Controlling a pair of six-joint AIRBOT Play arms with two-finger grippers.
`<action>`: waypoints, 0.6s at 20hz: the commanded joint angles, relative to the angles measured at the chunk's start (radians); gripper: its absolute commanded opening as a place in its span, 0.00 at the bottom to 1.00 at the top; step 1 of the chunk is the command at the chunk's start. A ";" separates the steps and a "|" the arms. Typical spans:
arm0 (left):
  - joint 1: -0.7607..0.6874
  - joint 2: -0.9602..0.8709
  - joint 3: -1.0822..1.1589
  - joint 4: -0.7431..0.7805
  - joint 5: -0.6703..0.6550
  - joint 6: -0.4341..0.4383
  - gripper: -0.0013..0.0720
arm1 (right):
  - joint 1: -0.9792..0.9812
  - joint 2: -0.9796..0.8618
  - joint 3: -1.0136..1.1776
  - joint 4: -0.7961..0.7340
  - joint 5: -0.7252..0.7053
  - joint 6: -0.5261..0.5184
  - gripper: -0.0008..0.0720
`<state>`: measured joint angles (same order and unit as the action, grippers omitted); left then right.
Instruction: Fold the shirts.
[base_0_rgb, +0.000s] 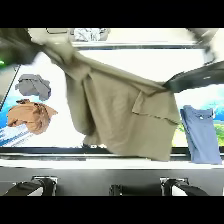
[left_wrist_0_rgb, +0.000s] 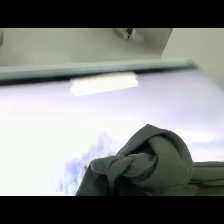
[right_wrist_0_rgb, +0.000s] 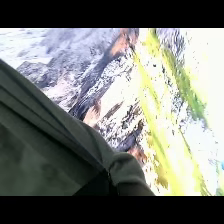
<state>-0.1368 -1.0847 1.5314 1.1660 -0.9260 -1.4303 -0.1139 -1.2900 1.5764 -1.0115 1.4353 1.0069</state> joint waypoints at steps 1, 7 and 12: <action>0.026 -0.211 -0.142 0.025 0.106 -0.015 0.05 | 0.001 -0.241 -0.132 0.144 -0.279 -0.035 0.07; 0.068 -0.526 -0.073 -0.192 0.142 -0.006 0.05 | 0.001 -0.460 -0.133 0.413 -0.453 -0.035 0.07; 0.037 -0.603 -0.073 -0.253 0.122 -0.015 0.06 | 0.001 -0.502 -0.133 0.413 -0.478 -0.045 0.07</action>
<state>-0.0872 -1.6360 1.4574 0.9794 -0.7925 -1.4406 -0.1139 -1.7603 1.4460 -0.6346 0.9977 0.9688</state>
